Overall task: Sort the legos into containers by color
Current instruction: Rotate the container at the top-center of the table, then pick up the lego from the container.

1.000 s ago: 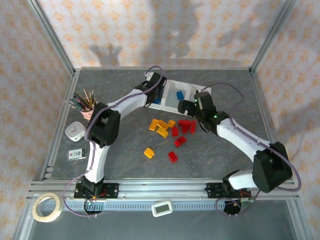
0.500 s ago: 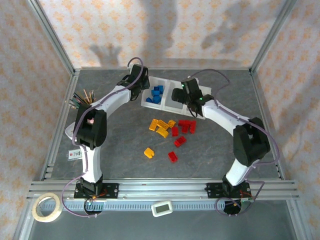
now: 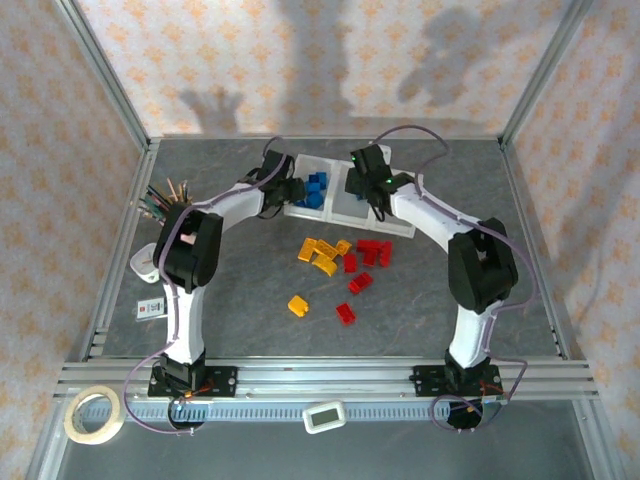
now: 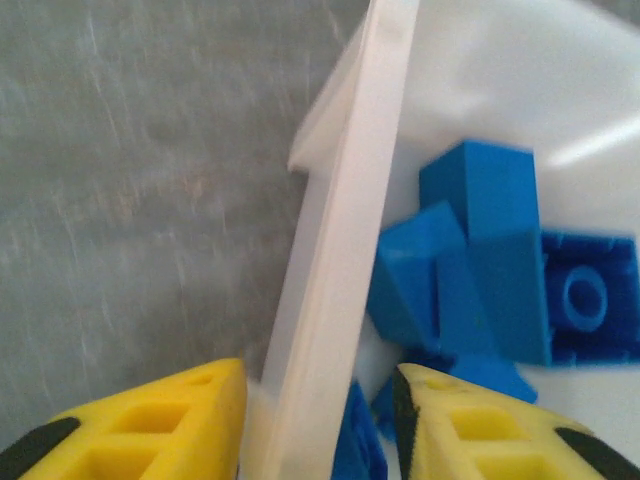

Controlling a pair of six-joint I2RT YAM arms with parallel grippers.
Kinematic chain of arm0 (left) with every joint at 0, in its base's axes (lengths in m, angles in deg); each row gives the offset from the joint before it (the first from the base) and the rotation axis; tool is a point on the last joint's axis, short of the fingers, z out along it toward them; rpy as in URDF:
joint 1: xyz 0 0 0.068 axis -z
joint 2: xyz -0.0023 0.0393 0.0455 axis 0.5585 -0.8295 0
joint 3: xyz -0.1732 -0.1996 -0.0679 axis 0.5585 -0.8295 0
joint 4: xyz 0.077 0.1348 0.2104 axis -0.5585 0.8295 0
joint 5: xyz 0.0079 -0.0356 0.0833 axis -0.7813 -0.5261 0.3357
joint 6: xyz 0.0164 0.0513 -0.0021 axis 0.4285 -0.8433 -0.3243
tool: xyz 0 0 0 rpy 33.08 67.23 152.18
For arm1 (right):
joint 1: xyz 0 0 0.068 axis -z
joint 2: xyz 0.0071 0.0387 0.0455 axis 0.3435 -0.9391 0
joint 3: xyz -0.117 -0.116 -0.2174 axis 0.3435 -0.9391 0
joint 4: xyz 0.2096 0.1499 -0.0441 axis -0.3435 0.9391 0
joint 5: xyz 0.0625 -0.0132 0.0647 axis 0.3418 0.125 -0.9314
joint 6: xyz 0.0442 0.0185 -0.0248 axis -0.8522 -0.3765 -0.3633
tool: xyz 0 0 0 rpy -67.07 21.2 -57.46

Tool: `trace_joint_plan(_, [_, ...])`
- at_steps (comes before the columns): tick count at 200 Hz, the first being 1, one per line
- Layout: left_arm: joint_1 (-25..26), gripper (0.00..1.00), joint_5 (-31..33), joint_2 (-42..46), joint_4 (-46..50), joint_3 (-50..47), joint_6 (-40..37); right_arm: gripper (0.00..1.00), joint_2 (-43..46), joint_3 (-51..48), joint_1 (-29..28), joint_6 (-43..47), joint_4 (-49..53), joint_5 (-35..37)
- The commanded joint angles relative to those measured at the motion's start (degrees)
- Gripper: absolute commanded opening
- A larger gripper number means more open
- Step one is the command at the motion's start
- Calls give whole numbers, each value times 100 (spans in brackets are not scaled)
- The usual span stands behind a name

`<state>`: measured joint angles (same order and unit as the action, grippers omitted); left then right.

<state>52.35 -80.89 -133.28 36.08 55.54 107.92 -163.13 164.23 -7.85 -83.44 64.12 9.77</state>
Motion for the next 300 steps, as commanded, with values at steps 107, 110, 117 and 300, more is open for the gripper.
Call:
trace_joint_plan(107, [595, 39, 203, 1198, -110, -982, 505, 44, -1449, 1356, 348, 52, 929, 618])
trace_joint_plan(110, [603, 39, 191, 1210, -122, -995, 512, 44, -1475, 1372, 363, 47, 954, 627])
trace_joint_plan(117, [604, 38, 175, 1234, -128, -1017, 542, 44, -1546, 1455, 393, 50, 995, 589])
trace_joint_plan(300, [613, 36, 452, 1600, -115, -1167, 635, 33, -2740, 2377, 533, -71, 1350, 254])
